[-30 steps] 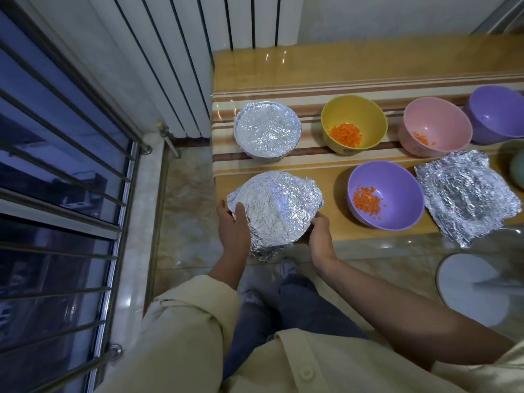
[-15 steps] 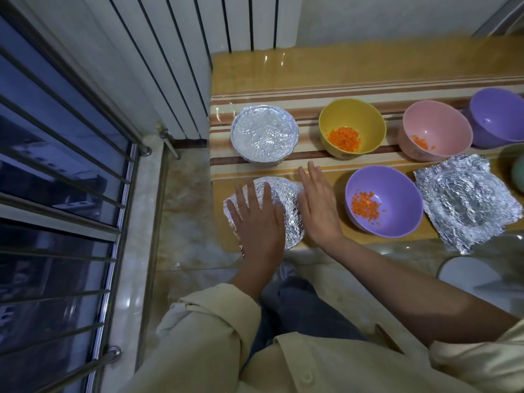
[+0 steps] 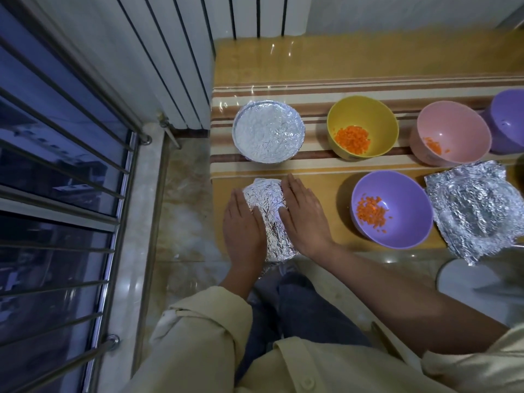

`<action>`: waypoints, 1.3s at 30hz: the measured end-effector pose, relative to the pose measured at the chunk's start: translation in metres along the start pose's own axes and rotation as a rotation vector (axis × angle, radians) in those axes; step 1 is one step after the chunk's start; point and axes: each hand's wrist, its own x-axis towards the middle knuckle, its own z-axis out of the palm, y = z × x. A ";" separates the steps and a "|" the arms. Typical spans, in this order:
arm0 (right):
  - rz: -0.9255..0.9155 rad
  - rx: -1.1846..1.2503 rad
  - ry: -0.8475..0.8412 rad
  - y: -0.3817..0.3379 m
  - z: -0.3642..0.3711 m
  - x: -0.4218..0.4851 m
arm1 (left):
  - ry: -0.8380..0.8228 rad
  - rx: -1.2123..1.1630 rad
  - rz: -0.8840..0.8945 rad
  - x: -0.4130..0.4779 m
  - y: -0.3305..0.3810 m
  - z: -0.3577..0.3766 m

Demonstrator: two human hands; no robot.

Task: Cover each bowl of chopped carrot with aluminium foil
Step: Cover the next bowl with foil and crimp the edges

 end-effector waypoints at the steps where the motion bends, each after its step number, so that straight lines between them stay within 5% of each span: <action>1: 0.007 0.068 0.020 0.001 0.000 0.000 | 0.014 -0.073 -0.032 -0.001 -0.001 -0.003; 15: 0.411 0.870 0.175 0.000 -0.003 0.004 | 0.074 -0.594 -0.355 0.000 -0.010 -0.008; 30: 0.620 1.057 0.034 0.010 0.005 0.004 | -0.091 -0.862 -0.605 0.009 -0.011 -0.015; 39: 0.782 1.121 0.314 -0.007 0.008 -0.017 | -0.020 -0.721 -0.609 -0.005 -0.020 -0.020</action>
